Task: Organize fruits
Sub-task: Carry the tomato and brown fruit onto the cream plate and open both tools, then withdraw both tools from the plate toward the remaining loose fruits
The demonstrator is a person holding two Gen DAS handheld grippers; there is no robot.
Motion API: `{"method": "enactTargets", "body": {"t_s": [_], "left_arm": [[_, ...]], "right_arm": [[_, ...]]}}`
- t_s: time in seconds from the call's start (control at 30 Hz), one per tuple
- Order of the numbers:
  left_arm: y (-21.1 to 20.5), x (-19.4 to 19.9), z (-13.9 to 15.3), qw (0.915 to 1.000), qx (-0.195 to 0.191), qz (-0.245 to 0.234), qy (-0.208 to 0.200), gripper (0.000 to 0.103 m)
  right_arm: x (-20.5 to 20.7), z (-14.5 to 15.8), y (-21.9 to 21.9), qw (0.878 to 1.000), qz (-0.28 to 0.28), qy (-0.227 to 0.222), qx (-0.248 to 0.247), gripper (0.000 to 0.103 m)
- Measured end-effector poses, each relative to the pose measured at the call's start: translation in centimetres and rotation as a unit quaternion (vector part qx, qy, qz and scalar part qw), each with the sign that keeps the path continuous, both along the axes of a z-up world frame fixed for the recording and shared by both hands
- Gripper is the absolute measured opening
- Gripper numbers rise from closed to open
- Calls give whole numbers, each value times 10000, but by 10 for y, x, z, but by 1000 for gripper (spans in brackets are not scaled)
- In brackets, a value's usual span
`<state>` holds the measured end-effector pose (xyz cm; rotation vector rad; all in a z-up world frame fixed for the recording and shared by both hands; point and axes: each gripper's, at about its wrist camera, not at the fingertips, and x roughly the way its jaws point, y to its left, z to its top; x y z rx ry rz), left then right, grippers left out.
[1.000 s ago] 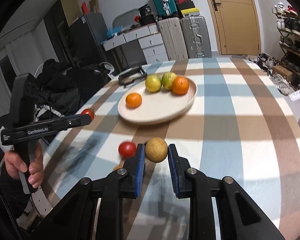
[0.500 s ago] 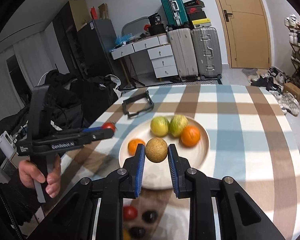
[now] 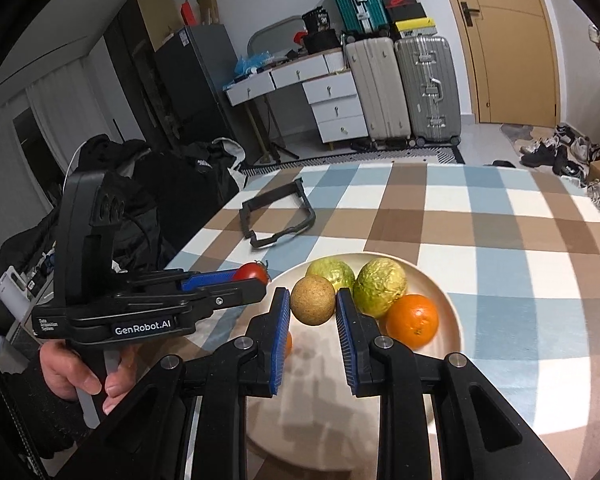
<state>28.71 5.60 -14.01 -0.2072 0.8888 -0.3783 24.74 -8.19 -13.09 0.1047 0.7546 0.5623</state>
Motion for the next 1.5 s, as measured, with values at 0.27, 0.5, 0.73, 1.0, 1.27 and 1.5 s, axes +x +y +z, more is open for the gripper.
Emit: {"method": "enactTargets", "body": {"t_s": [0.27, 0.5, 0.73, 1.0, 1.27, 1.5], "left_arm": [[-2, 13, -15, 9999, 14, -66, 141, 25], [-2, 18, -21, 9997, -8, -103, 233, 25], [-2, 21, -23, 9992, -96, -89, 368, 25], [1, 8, -8, 9995, 2, 42, 308, 31], [-3, -37, 26, 9995, 198, 224, -81, 54], [-10, -89, 66, 9971, 436, 343, -527, 79]], "right_arm": [[20, -23, 14, 9995, 78, 307, -82, 24], [27, -38, 23, 9983, 117, 523, -210, 24], [31, -45, 24, 9975, 30, 672, -195, 25], [14, -31, 8, 9988, -103, 473, 76, 37], [-37, 5, -27, 9983, -552, -85, 181, 58], [-89, 36, -52, 9923, -962, -731, 272, 90]]}}
